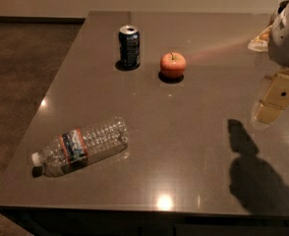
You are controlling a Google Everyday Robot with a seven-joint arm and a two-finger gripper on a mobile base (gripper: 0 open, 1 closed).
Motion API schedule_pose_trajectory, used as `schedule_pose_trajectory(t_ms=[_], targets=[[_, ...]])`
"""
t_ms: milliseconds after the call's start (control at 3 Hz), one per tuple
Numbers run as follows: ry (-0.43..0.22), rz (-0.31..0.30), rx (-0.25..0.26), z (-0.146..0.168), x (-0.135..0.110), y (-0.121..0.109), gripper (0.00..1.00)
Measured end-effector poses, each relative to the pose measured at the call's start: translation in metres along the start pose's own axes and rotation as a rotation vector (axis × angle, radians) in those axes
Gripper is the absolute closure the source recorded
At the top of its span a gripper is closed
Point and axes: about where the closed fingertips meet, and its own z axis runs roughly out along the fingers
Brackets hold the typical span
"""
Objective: Knock pepsi can over
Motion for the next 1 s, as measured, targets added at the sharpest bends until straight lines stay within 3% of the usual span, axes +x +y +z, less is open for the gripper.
schedule_pose_trajectory(t_ms=[333, 667, 1000], targets=[[-0.001, 0.001, 0.004, 0.0, -0.001, 0.0, 0.0], [-0.051, -0.031, -0.018, 0.013, -0.027, -0.012, 0.0], [-0.166, -0.073, -0.067, 0.04, -0.085, -0.039, 0.0]])
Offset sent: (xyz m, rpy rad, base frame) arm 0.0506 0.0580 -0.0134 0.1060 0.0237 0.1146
